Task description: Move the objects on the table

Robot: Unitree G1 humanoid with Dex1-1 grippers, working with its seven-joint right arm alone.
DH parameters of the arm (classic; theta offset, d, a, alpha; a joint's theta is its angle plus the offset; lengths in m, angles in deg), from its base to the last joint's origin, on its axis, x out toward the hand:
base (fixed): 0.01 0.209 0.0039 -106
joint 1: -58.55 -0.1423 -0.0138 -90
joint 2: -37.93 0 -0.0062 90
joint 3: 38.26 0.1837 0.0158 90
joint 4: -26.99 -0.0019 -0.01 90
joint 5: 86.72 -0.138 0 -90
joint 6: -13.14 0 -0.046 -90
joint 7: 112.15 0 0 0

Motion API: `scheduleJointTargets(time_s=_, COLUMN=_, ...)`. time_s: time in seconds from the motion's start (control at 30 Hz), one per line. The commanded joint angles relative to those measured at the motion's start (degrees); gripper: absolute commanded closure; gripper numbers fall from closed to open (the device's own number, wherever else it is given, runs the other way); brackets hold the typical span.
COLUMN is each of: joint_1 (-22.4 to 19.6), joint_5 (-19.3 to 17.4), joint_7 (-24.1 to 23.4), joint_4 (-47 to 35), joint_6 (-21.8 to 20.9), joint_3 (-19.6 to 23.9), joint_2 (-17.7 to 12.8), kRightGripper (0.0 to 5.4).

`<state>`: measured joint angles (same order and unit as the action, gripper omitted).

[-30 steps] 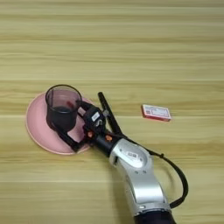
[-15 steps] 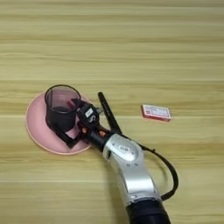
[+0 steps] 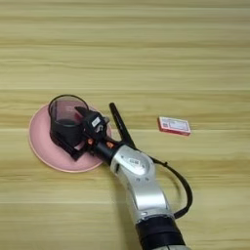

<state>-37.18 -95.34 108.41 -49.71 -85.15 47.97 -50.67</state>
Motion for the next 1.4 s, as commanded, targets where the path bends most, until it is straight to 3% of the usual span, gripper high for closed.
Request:
scheduleJointTargets(time_s=0.03, joint_1=-3.9, joint_5=-1.0, joint_7=-0.7, joint_4=-2.3, joint_6=-1.7, joint_3=0.9, joint_2=0.0, kRightGripper=0.56)
scheduleJointTargets(time_s=0.67, joint_1=-4.2, joint_5=-3.3, joint_7=-1.6, joint_4=-8.5, joint_6=0.0, joint_3=2.6, joint_2=0.2, kRightGripper=0.57)
scheduleJointTargets(time_s=0.97, joint_1=-6.4, joint_5=-5.1, joint_7=-3.2, joint_4=-10.6, joint_6=1.1, joint_3=6.2, joint_2=-0.6, kRightGripper=0.57)
scheduleJointTargets(time_s=1.4, joint_1=-8.9, joint_5=-5.5, joint_7=-6.1, joint_4=-7.2, joint_6=-0.3, joint_3=12.5, joint_2=-3.0, kRightGripper=0.57)
